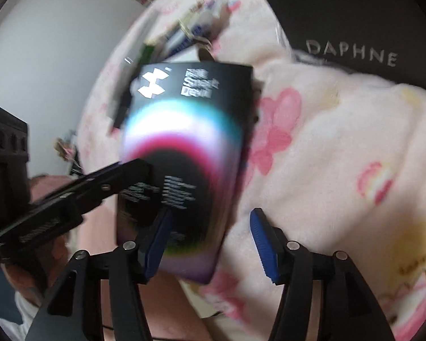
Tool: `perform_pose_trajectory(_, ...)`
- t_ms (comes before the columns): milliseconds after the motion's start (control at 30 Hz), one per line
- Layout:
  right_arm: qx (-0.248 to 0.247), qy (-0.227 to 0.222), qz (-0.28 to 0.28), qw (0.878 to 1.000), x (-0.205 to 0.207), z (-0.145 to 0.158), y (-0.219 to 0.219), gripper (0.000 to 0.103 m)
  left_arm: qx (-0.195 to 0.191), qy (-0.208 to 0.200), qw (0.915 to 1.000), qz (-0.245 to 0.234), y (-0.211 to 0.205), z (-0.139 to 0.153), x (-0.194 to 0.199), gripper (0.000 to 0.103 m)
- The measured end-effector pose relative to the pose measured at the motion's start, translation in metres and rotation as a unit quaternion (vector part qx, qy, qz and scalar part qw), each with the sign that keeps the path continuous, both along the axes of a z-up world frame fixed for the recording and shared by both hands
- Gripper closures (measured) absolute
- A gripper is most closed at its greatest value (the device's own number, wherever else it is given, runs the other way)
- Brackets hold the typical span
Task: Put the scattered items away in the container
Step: 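Carry the black box with the right tool over the DAPHNE box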
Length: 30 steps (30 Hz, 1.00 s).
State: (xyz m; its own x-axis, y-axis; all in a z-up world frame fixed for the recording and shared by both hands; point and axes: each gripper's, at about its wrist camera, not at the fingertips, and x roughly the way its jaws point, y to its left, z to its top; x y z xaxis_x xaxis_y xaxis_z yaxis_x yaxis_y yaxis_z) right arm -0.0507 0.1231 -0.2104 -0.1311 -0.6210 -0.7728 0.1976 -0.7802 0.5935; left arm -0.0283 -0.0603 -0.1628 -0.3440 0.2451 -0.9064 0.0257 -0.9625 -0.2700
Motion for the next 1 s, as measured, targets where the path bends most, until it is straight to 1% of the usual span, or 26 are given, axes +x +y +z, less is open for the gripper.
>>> perform_pose_trajectory(100, -0.019, -0.005, 0.003, 1.000, -0.008, -0.005, -0.004, 0.047, 0.020, -0.001, 0.9998, 0.005, -0.009, -0.004, -0.001, 0.056)
perform_pose_trajectory(233, -0.037, -0.002, 0.028, 0.999, -0.012, -0.004, -0.018, 0.046, 0.027, -0.009, 0.9996, 0.005, -0.013, -0.010, -0.001, 0.055)
perform_pose_trajectory(367, -0.050, 0.003, 0.055, 0.997, -0.015, -0.017, -0.027, 0.047, 0.031, -0.021, 0.9993, 0.002, -0.015, -0.016, -0.001, 0.052)
perform_pose_trajectory(500, -0.044, 0.011, 0.041, 0.998, -0.010, -0.005, -0.020, 0.054, 0.056, -0.024, 0.9981, -0.002, -0.016, -0.009, 0.002, 0.052)
perform_pose_trajectory(633, -0.056, 0.027, 0.018, 0.998, -0.001, 0.016, -0.004, 0.057, 0.062, 0.009, 0.9978, -0.024, 0.006, 0.023, 0.002, 0.052)
perform_pose_trajectory(733, -0.067, 0.050, 0.003, 0.996, 0.004, 0.040, 0.013, 0.058, 0.066, 0.035, 0.9964, -0.041, 0.023, 0.047, 0.001, 0.052)
perform_pose_trajectory(933, -0.074, 0.109, -0.049, 0.990, 0.008, 0.093, 0.066, 0.059, 0.073, 0.086, 0.9908, -0.074, 0.057, 0.096, 0.000, 0.054)
perform_pose_trajectory(1000, -0.074, 0.123, -0.070, 0.987, 0.008, 0.105, 0.086, 0.059, 0.073, 0.094, 0.9884, -0.094, 0.076, 0.107, -0.012, 0.055)
